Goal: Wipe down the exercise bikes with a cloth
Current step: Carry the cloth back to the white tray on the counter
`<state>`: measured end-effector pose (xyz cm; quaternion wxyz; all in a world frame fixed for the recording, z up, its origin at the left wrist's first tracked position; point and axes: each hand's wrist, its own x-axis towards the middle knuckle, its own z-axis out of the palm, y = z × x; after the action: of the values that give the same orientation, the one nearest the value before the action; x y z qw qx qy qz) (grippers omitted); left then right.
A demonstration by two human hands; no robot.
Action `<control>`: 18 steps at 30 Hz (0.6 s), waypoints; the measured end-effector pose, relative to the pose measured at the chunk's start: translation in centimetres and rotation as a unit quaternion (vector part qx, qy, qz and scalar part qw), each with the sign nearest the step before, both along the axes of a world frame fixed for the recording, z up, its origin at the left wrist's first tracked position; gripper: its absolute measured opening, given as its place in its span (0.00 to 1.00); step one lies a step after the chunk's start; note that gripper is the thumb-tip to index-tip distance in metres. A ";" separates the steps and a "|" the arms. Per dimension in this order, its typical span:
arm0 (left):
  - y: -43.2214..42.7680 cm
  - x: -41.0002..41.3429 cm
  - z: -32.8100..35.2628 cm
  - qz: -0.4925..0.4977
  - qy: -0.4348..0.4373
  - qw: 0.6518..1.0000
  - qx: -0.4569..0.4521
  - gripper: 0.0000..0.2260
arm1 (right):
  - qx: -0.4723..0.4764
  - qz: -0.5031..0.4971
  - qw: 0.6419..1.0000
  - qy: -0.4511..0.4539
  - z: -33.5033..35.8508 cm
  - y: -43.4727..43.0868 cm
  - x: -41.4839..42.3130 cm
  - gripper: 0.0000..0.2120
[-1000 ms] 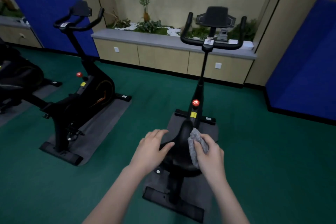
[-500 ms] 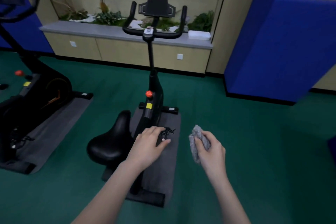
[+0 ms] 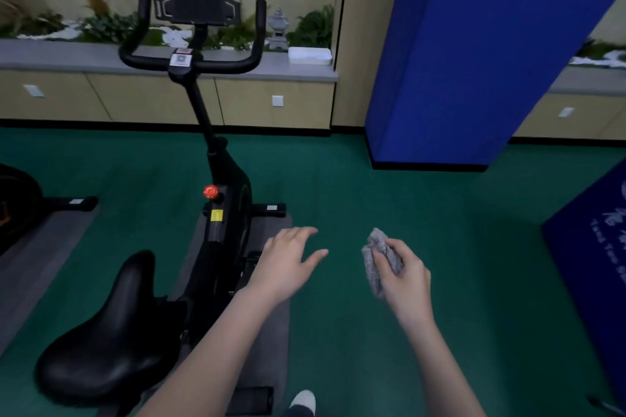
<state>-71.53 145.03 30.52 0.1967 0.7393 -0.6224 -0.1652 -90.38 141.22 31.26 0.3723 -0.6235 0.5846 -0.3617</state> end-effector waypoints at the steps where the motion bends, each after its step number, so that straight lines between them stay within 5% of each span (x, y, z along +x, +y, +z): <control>1: -1.6 0.3 -0.1 -0.002 0.005 1.000 -0.001 0.22 | 0.001 0.001 1.000 0.003 0.1 -1.5 0.3 0.06; 18: -20.6 3.9 -0.1 -0.005 -0.025 0.999 0.025 0.22 | -0.009 0.011 1.000 0.025 1.4 -21.6 2.8 0.11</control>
<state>-67.64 124.39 30.44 0.1617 0.7447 -0.6268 -0.1626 -87.61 119.66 32.64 0.3557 -0.6425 0.5833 -0.3469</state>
